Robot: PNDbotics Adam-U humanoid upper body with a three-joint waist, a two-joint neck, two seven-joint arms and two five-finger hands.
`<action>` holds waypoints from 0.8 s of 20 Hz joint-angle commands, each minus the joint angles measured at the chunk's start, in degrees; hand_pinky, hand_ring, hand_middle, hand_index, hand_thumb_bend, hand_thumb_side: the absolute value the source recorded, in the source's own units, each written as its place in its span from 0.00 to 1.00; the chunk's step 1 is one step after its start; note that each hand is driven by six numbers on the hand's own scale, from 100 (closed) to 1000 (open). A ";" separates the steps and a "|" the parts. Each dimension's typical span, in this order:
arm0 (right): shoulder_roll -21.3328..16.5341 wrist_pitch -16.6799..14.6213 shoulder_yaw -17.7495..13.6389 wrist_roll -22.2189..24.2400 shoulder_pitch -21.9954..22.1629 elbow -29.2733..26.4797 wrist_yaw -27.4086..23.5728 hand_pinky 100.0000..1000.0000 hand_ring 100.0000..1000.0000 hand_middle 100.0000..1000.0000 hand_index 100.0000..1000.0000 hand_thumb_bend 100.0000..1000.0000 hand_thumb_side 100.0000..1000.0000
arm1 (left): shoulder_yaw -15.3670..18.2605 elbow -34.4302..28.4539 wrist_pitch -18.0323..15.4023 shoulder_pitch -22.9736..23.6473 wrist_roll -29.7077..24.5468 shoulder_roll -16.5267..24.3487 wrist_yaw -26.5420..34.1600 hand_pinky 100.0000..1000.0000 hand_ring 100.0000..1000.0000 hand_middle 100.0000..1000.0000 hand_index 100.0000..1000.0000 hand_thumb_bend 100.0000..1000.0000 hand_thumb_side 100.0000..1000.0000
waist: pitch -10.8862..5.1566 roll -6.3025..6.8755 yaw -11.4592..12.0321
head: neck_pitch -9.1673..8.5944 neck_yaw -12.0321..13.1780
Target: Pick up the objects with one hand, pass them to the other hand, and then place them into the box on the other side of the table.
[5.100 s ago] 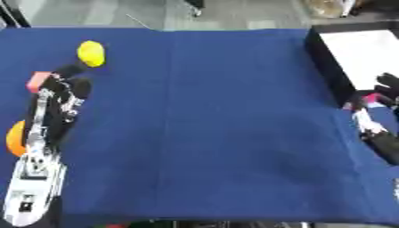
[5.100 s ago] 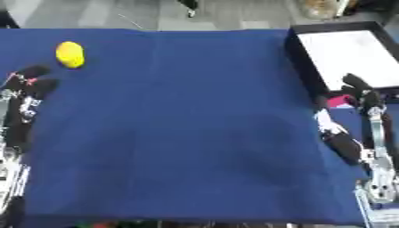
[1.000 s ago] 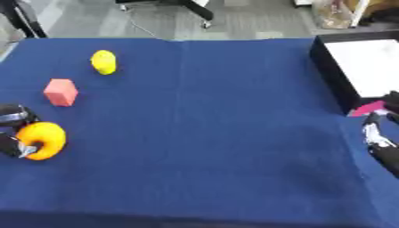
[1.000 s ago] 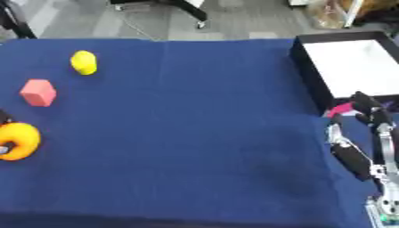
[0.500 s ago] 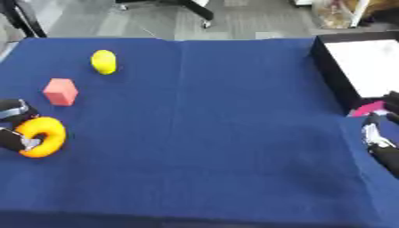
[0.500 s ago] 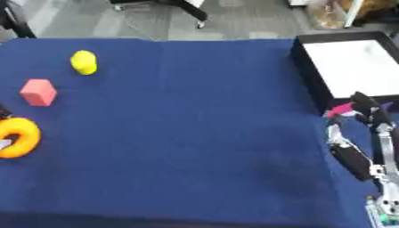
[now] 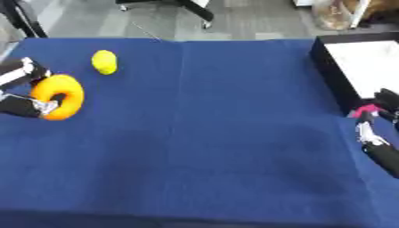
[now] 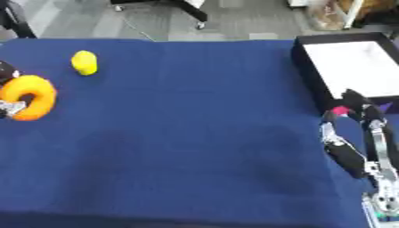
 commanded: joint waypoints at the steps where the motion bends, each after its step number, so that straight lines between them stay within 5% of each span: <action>1: -1.75 -0.45 1.58 2.05 -1.77 -2.07 -1.16 0.86 0.85 0.82 0.91 0.00 0.33 | -0.79 -3.69 -0.66 -2.74 0.59 -1.42 3.28 0.50 0.31 0.27 0.47 0.06 0.14 | -0.91 -0.16 -0.10 | -0.10 -0.14; 9: -2.11 -0.51 6.10 7.56 -5.95 -4.51 -4.89 0.86 0.85 0.82 0.91 0.01 0.37 | -7.22 -8.49 -1.33 -8.89 -0.39 -8.08 2.78 0.52 0.32 0.28 0.48 0.09 0.16 | -0.99 -0.45 -0.71 | -0.10 -0.25; 16: -1.58 -0.77 10.06 12.35 -9.07 -6.28 -6.60 0.85 0.85 0.82 0.91 0.21 0.45 | -10.52 -6.91 -1.23 -12.31 0.94 -11.72 0.89 0.53 0.33 0.29 0.49 0.10 0.16 | -1.01 -0.71 -0.48 | -0.10 -0.55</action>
